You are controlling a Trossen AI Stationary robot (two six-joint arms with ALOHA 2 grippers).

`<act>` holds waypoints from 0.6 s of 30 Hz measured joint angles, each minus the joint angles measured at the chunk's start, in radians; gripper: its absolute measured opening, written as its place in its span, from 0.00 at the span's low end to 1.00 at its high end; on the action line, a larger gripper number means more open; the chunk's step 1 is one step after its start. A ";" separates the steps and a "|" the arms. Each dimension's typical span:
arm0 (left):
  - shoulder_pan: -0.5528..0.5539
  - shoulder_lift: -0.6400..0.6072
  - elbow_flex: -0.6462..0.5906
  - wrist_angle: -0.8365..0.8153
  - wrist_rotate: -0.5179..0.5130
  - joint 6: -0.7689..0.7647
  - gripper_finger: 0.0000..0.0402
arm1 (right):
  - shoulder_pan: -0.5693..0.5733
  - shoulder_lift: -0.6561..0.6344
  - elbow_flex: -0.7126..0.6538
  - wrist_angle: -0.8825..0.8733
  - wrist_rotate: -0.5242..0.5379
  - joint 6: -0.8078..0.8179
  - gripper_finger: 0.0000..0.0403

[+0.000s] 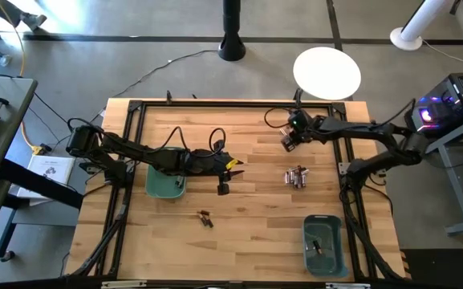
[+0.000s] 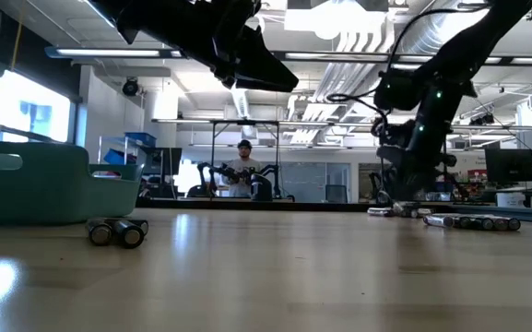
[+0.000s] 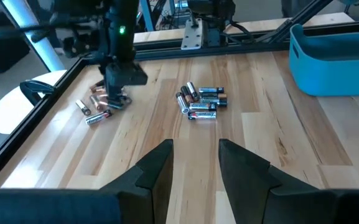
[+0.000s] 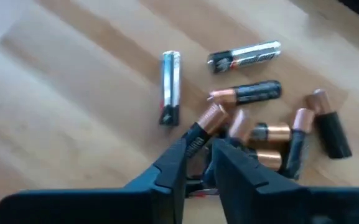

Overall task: Sort batteries
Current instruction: Put the black battery into the blue bin

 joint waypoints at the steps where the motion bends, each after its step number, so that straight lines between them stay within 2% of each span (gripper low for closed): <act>1: 0.000 0.000 0.000 0.001 0.000 0.000 0.30 | 0.009 -0.013 0.007 -0.014 -0.003 0.005 0.14; 5: 0.000 0.000 0.000 0.001 0.000 0.000 0.30 | 0.034 -0.033 0.020 -0.054 -0.016 0.030 0.09; 8: 0.000 0.000 0.000 0.001 0.000 0.000 0.30 | 0.037 -0.030 0.027 -0.048 -0.068 0.043 0.11; 11: 0.000 0.000 0.000 0.001 0.000 0.000 0.30 | 0.031 -0.025 0.027 -0.083 -0.104 0.072 0.20; 15: 0.000 0.000 0.000 0.000 0.000 0.000 0.30 | 0.032 -0.026 0.027 -0.174 -0.139 0.123 0.37; 18: 0.000 0.000 0.000 0.000 0.001 0.000 0.30 | 0.045 -0.026 0.027 -0.262 -0.222 0.171 0.47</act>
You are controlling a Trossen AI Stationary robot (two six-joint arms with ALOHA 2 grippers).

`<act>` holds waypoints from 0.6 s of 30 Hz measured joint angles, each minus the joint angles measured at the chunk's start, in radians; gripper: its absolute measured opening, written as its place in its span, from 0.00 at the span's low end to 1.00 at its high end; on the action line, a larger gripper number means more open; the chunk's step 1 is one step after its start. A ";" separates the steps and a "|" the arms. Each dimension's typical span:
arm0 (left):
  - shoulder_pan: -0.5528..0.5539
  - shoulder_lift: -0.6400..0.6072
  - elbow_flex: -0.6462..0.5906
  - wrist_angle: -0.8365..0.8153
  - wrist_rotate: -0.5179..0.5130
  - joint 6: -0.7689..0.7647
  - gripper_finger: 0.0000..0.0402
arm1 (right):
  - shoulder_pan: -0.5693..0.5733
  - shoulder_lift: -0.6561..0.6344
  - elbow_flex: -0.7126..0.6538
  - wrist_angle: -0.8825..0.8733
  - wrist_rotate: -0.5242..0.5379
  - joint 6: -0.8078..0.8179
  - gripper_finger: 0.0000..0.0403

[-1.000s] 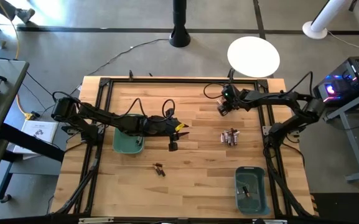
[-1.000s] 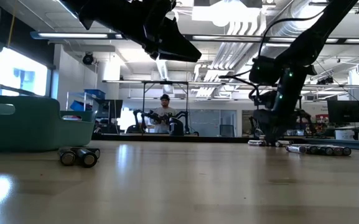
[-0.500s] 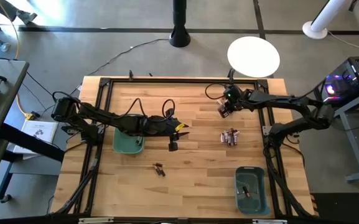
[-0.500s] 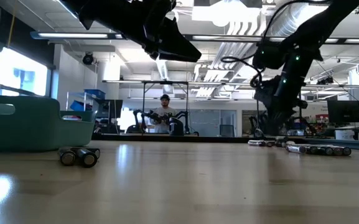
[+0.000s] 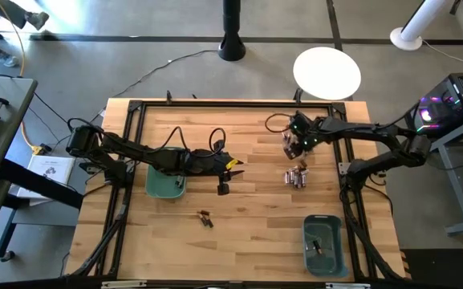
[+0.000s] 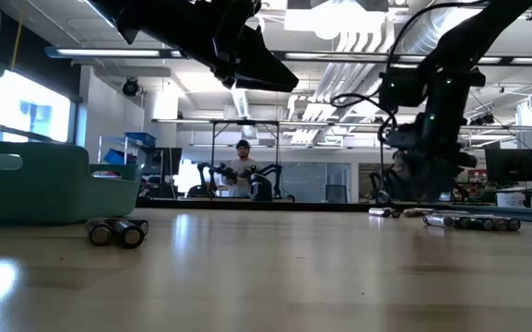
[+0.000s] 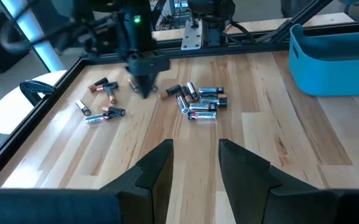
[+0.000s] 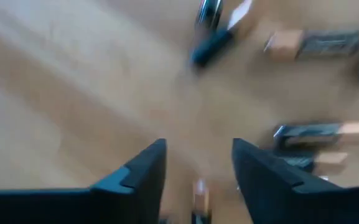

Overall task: Sort batteries
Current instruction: Put the black battery into the blue bin

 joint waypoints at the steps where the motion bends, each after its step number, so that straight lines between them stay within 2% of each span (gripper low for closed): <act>1: 0.000 0.000 0.000 0.000 0.002 0.000 0.30 | 0.008 0.000 0.000 -0.030 -0.021 0.019 0.49; 8: 0.000 0.000 0.000 -0.001 0.003 0.003 0.30 | 0.125 0.000 0.000 -0.131 -0.027 0.117 0.52; 12: 0.000 0.000 0.000 -0.002 0.003 0.003 0.30 | 0.175 0.000 0.000 -0.127 0.035 0.124 0.52; 18: 0.000 0.000 0.000 -0.004 0.003 0.003 0.30 | 0.176 0.014 0.000 -0.126 0.112 0.124 0.52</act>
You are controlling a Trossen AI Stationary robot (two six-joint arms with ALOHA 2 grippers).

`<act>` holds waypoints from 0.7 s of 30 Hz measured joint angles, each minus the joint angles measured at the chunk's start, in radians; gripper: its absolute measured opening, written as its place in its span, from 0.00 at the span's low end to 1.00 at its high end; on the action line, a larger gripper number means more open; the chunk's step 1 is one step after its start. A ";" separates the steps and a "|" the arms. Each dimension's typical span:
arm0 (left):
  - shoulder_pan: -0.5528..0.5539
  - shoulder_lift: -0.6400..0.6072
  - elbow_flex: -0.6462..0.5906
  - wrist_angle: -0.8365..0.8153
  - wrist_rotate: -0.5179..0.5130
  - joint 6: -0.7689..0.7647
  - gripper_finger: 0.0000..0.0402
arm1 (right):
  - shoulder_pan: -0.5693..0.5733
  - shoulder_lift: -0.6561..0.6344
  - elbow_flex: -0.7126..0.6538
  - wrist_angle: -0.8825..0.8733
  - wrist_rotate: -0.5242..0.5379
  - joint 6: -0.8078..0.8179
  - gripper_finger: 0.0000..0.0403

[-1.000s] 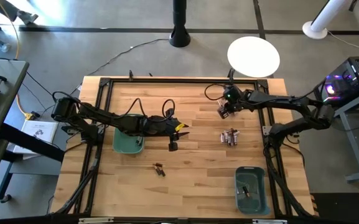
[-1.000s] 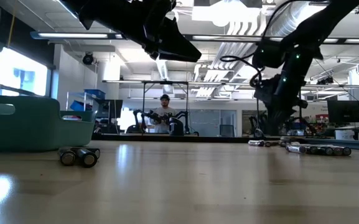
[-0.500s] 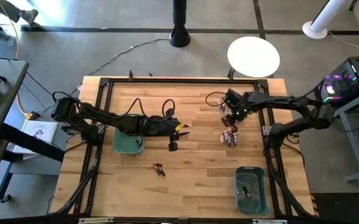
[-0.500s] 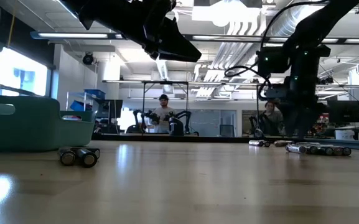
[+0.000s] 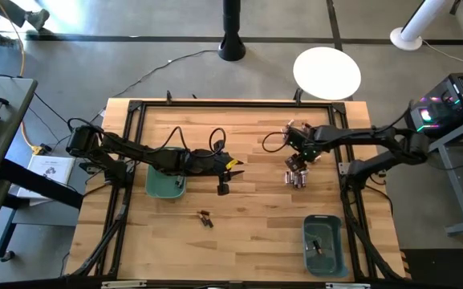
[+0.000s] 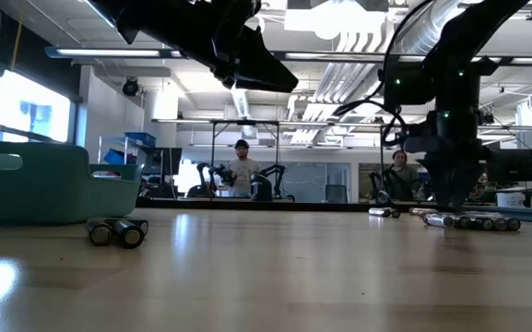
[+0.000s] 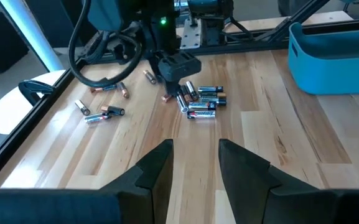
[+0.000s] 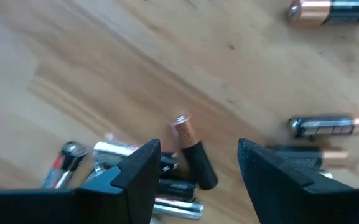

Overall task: Sort batteries
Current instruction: Put the black battery into the blue bin

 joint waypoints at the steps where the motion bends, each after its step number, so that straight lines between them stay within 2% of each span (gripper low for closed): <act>1: 0.000 0.000 0.000 0.000 0.000 0.000 0.30 | -0.001 0.010 0.000 0.002 0.000 -0.005 0.52; 6: 0.000 0.000 0.000 -0.002 0.000 0.000 0.30 | -0.003 0.089 0.000 0.013 0.008 -0.043 0.52; 9: 0.000 0.000 0.000 -0.003 0.000 0.000 0.30 | -0.003 0.124 0.004 0.018 0.017 -0.044 0.48; 21: 0.000 0.000 0.000 -0.003 0.000 0.000 0.30 | -0.002 0.141 0.003 0.065 0.016 -0.117 0.10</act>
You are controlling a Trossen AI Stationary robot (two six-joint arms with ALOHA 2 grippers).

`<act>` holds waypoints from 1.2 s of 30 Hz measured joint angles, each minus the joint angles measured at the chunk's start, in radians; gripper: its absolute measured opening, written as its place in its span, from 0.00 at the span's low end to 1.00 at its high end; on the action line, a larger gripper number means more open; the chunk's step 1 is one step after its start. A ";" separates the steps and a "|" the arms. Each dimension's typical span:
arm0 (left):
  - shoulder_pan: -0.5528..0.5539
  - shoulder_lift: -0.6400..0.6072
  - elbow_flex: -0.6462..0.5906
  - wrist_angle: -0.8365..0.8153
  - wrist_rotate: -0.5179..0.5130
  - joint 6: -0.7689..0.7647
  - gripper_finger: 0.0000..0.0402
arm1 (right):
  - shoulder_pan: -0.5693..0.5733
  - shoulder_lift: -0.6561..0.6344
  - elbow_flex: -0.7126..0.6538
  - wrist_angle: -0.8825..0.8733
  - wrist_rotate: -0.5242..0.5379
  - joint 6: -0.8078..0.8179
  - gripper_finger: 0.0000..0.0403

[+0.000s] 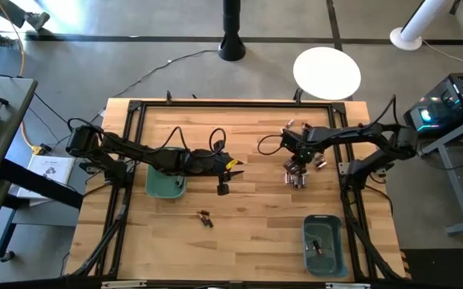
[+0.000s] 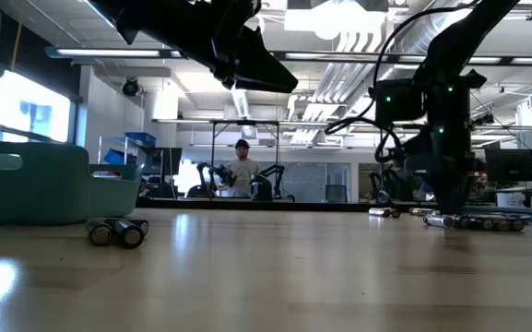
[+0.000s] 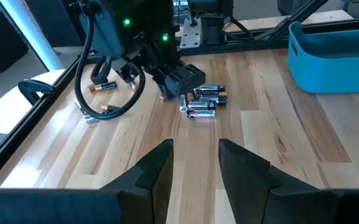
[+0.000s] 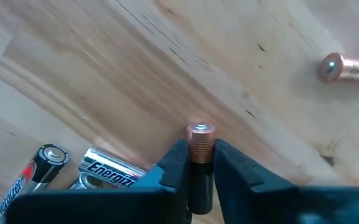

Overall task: Sort batteries
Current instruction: Put the black battery into the blue bin

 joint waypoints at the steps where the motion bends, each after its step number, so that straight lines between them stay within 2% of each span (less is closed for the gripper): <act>1: 0.000 0.000 0.000 0.000 0.000 0.000 0.30 | 0.001 0.000 0.000 0.002 0.016 -0.010 0.07; 4: 0.000 0.000 0.000 0.000 0.000 0.000 0.30 | 0.002 -0.007 -0.001 0.017 0.097 -0.017 0.05; 8: -0.001 0.000 0.000 -0.001 0.000 -0.003 0.30 | 0.018 -0.070 0.008 -0.009 0.147 0.012 0.05; 14: -0.014 0.000 0.000 -0.001 0.000 -0.003 0.30 | 0.180 -0.231 0.111 -0.139 0.180 0.119 0.05; 19: -0.022 0.000 0.000 -0.001 0.000 -0.003 0.30 | 0.450 -0.321 0.213 -0.218 0.147 0.289 0.05; 26: -0.033 0.000 0.000 -0.001 0.000 -0.011 0.30 | 0.915 -0.328 0.288 -0.187 0.046 0.698 0.05; 31: -0.042 0.000 0.000 0.000 0.000 -0.011 0.30 | 1.203 -0.266 0.272 -0.093 0.008 1.057 0.05; 36: -0.052 0.000 0.000 0.000 0.000 -0.011 0.30 | 1.357 -0.136 0.259 -0.087 -0.057 1.338 0.05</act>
